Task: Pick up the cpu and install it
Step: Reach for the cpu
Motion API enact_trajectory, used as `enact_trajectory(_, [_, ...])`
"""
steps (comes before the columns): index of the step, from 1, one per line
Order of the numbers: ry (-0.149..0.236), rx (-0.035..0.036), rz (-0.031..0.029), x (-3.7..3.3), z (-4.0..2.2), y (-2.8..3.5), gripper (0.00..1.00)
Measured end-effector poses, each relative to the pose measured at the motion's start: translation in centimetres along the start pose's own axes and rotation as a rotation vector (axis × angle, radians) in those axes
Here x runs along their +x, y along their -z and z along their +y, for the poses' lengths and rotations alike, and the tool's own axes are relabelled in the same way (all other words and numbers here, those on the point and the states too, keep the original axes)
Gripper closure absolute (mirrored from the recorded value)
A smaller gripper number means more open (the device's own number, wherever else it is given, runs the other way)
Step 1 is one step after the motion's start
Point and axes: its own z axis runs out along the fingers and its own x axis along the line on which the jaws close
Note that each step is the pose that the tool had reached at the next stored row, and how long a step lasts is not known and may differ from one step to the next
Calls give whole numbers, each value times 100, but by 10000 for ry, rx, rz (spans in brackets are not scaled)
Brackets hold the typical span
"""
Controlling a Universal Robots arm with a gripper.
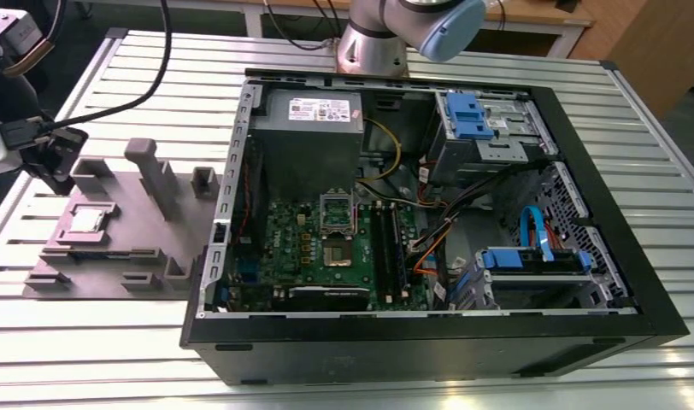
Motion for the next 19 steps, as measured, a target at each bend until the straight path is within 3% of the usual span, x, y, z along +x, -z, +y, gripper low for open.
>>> enact_trajectory(10, [1, 1, 12, 2, -63, -110, 90])
enact_trajectory(19, [1, 2, 14, 7, -68, -206, 90])
